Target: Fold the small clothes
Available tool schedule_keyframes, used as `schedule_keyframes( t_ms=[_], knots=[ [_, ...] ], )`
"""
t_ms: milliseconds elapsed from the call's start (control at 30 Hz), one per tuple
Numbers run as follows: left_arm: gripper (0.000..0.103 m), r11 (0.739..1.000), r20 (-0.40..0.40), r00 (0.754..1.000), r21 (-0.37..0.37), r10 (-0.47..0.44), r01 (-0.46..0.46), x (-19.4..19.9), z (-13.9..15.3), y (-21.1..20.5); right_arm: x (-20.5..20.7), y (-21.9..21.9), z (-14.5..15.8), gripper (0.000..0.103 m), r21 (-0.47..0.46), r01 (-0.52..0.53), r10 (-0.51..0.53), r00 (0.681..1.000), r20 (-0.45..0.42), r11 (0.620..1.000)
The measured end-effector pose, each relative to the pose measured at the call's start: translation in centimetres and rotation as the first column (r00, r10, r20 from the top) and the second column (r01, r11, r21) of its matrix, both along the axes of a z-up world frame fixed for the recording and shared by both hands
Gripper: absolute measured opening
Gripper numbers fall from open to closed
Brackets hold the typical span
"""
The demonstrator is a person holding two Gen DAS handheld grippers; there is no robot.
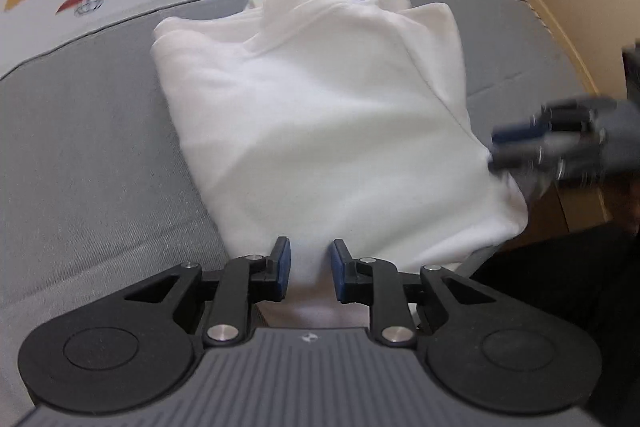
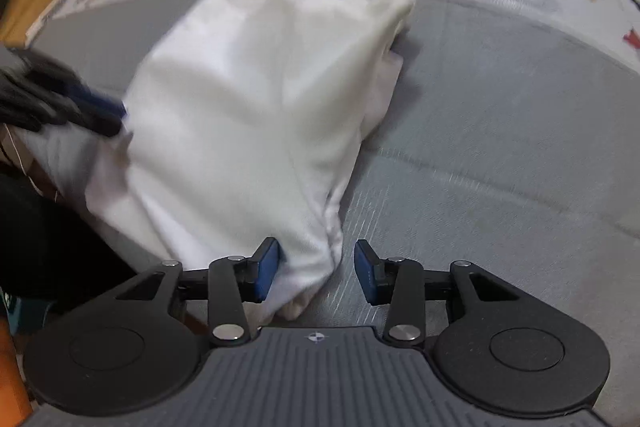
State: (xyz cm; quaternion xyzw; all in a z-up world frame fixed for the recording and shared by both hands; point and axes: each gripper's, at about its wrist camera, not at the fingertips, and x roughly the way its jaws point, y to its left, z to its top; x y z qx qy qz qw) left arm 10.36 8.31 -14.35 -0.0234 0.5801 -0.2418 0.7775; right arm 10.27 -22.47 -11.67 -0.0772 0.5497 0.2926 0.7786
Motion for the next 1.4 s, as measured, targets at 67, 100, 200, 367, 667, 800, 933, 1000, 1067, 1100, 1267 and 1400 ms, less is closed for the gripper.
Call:
schedule_keyframes(
  t_ms=[67,100,200,367,667,800,933,1000,1067,1100,1267,1400],
  knots=[
    [0.028,0.992,-0.017,0.998,-0.111,0.055,-0.057,0.4,0.6,1.0,1.0,-0.6,1.1,0.043,0.075,0.055,-0.058,0.998,0.037,0.996],
    [0.028,0.983,-0.017,0.996,-0.158,0.090,-0.091,0.6,0.8,1.9,1.6,-1.0,1.6,0.043,0.129,0.104,-0.111,0.993,0.050,0.986],
    [0.028,0.957,0.006,0.980,-0.216,0.198,-0.192,1.7,1.4,3.0,3.6,-2.7,2.5,0.043,0.268,0.263,-0.288,0.956,0.057,0.927],
    [0.028,0.942,-0.016,0.961,-0.193,0.275,-0.273,2.5,0.9,4.0,7.0,-3.1,1.7,0.043,0.368,0.424,-0.466,0.885,0.027,0.827],
    [0.036,0.889,-0.065,0.915,-0.217,0.399,-0.403,4.1,0.5,6.7,9.6,-1.7,-0.4,0.003,0.303,0.570,-0.609,0.791,0.048,0.764],
    [0.056,0.865,-0.110,0.890,-0.207,0.443,-0.457,5.1,-0.2,6.9,9.6,-1.5,-1.3,0.025,0.213,0.581,-0.601,0.799,0.039,0.786],
    [0.060,0.839,-0.175,0.856,-0.181,0.486,-0.513,6.1,-1.7,7.0,8.7,-3.1,-0.5,0.059,0.319,0.577,-0.604,0.797,-0.019,0.752],
    [0.060,0.829,-0.204,0.848,-0.194,0.489,-0.525,6.4,-2.2,7.0,8.6,-3.3,-0.6,0.070,0.359,0.549,-0.560,0.824,-0.083,0.755],
    [0.061,0.828,-0.220,0.846,-0.194,0.486,-0.526,6.6,-2.7,6.7,8.5,-2.7,-1.8,0.071,0.309,0.521,-0.506,0.852,-0.133,0.796],
    [0.061,0.834,-0.223,0.849,-0.186,0.479,-0.520,6.7,-3.0,6.3,8.5,-2.3,-2.3,0.071,0.266,0.507,-0.485,0.862,-0.147,0.820],
    [0.061,0.866,-0.199,0.876,-0.163,0.440,-0.472,7.3,-4.1,4.7,8.6,-1.1,-3.9,0.071,0.180,0.472,-0.451,0.881,-0.144,0.863],
    [0.034,0.880,-0.132,0.896,-0.170,0.425,-0.443,7.3,-3.2,4.3,9.2,-0.9,-4.0,0.031,0.245,0.474,-0.439,0.879,-0.185,0.846]
  ],
)
